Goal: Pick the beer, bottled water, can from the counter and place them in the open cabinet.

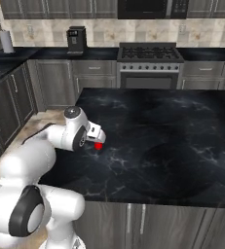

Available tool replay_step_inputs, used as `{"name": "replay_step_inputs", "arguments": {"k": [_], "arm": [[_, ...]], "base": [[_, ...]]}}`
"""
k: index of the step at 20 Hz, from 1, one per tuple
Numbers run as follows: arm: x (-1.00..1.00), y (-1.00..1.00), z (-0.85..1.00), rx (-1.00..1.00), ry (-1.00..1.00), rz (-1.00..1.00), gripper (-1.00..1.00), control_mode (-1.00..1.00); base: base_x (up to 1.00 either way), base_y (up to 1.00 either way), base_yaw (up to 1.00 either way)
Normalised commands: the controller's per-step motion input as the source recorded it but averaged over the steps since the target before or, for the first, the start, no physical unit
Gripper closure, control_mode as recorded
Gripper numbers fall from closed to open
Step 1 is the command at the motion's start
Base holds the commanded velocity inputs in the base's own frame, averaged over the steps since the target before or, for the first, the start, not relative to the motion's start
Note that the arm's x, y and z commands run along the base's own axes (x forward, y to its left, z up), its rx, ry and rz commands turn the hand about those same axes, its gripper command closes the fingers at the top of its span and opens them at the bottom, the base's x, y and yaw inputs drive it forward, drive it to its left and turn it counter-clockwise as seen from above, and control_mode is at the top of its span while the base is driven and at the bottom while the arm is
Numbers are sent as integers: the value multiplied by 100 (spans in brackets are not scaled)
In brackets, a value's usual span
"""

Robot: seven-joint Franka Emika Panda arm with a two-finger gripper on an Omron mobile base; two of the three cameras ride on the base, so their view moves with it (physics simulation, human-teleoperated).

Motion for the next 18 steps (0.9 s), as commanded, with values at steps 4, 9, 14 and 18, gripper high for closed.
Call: {"name": "replay_step_inputs", "arguments": {"k": [4, 9, 14, 18], "arm": [[22, 0, -15, 0, 0, 0, -100, -100], [23, 0, -12, 0, 0, -1, -100, -100], [23, 0, -10, 0, 0, -1, -100, -100], [18, 0, -10, 0, 0, 0, -100, -100]], "base": [[0, 0, 0], [0, 0, 0], [0, 0, 0], [0, 0, 0]]}}
